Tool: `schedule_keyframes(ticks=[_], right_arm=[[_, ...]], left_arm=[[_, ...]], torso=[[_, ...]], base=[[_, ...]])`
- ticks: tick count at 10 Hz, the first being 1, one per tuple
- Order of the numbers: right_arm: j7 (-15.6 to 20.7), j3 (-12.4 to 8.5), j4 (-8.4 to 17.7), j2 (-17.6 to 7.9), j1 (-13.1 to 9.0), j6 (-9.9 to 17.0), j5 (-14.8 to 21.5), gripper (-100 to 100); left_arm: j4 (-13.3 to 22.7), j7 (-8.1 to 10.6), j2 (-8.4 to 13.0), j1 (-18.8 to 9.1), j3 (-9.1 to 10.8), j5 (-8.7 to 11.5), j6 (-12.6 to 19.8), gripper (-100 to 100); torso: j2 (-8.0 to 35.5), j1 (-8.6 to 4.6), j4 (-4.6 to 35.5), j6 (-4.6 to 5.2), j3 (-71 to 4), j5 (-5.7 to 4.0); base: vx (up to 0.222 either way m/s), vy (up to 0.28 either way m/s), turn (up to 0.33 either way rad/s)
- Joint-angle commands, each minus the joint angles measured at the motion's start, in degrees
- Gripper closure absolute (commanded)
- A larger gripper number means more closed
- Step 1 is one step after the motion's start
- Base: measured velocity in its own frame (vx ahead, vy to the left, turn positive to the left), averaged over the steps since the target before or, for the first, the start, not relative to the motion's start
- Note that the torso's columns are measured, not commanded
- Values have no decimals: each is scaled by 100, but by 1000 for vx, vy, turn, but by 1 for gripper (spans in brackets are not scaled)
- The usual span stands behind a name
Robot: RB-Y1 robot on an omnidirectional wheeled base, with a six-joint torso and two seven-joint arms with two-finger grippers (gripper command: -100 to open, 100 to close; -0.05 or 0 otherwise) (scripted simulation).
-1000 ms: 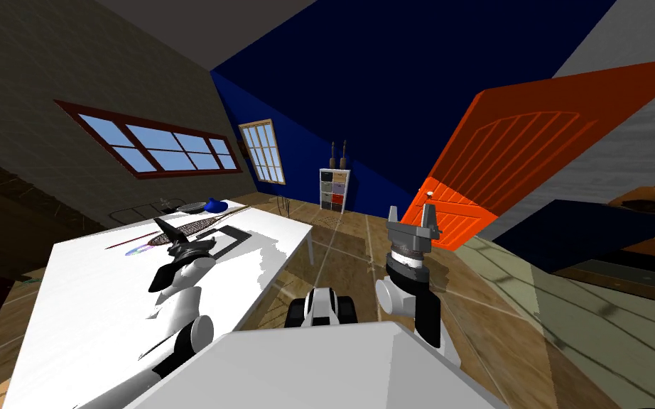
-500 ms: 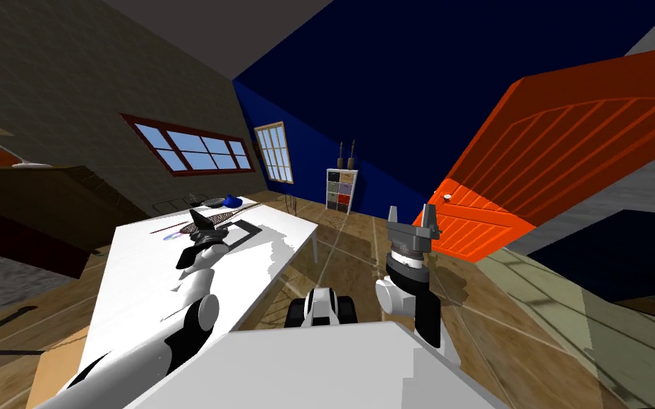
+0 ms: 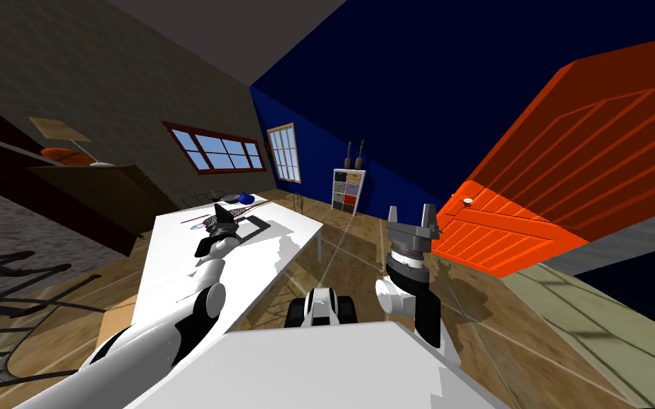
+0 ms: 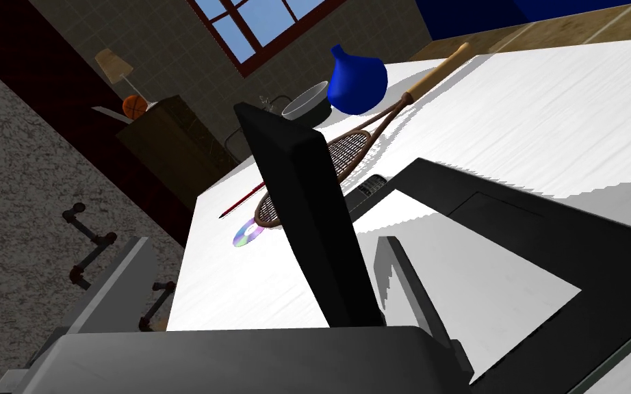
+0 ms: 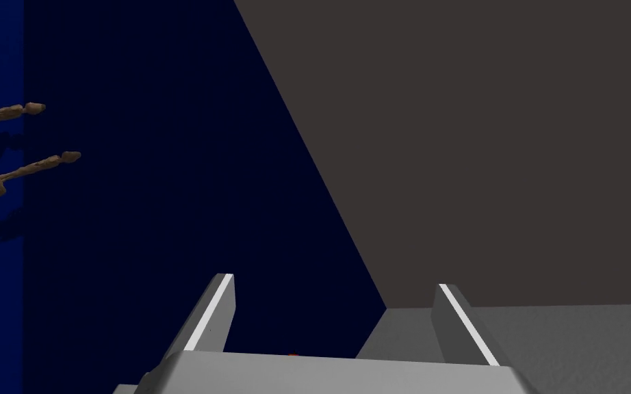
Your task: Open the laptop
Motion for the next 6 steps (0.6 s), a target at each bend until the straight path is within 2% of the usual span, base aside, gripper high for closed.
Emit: schedule_keyframes(ticks=[1,2,3,4,5,6], right_arm=[[0,0,0,0,0,0,0,0],[0,0,0,0,0,0,0,0],[0,0,0,0,1,0,0,0],[0,0,0,0,0,0,0,0],[0,0,0,0,-1,0,0,0],[0,0,0,0,0,0,0,0]], left_arm=[[419,11,65,-199,-111,-7,-29,-100],[628,50,276,-486,-384,-109,-268,-100],[657,50,276,-688,-390,-109,-268,-100],[732,50,276,-688,-490,-109,-268,-100],[976,50,276,-688,-515,-109,-268,-100],[1312,89,487,-1047,-846,-211,-506,-100]], torso=[[-4,-2,-3,3,-2,2],[-9,2,-6,-1,-5,4],[-1,7,0,-20,-2,0],[10,2,4,-10,6,-2],[3,2,-1,0,3,3],[-6,5,-6,-1,-3,6]], base=[[-2,0,-37],[-22,-6,373],[-25,-15,201],[-12,-2,-16],[-6,2,-30],[-26,-5,379]])
